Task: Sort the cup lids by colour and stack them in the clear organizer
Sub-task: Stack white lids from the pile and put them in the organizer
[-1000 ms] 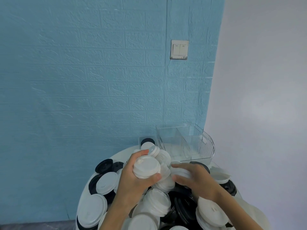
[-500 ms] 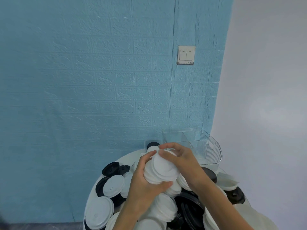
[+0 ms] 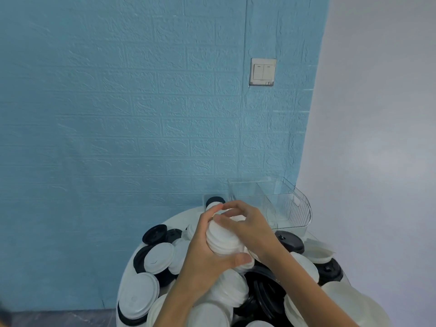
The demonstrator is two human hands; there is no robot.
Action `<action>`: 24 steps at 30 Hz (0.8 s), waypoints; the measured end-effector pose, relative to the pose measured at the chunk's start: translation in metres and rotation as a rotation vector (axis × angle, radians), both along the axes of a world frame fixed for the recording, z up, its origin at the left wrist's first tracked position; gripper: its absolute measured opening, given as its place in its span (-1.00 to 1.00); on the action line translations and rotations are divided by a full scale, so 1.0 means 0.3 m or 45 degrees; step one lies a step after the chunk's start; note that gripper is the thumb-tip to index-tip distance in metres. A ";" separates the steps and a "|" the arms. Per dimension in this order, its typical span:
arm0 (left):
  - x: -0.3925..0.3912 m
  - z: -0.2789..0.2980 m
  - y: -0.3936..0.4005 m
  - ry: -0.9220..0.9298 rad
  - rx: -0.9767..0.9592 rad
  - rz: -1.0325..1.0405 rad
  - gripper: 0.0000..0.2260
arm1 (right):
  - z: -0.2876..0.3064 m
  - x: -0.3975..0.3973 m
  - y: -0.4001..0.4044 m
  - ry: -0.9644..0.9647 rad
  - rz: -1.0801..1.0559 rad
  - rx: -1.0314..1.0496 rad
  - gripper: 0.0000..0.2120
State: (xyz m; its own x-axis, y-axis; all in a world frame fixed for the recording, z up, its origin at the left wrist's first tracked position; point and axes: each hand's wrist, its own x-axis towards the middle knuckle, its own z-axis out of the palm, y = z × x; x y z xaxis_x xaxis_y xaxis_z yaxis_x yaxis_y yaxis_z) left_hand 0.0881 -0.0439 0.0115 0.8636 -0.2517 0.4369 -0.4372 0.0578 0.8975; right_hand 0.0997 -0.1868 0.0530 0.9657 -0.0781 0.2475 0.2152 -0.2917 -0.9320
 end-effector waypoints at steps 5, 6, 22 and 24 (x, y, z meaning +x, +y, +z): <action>0.009 -0.005 0.001 0.018 0.033 0.091 -0.24 | -0.045 0.030 -0.037 0.041 0.105 0.000 -0.86; 0.009 -0.007 0.004 0.023 0.022 0.120 -0.25 | -0.049 0.036 -0.068 0.021 0.091 -0.037 -0.88; 0.009 0.000 0.030 0.056 -0.042 0.151 -0.26 | -0.256 0.054 -0.339 0.215 -0.079 -1.031 -0.27; 0.008 0.000 0.029 0.053 -0.037 0.146 -0.27 | -0.244 0.047 -0.341 0.173 -0.104 -0.952 -0.29</action>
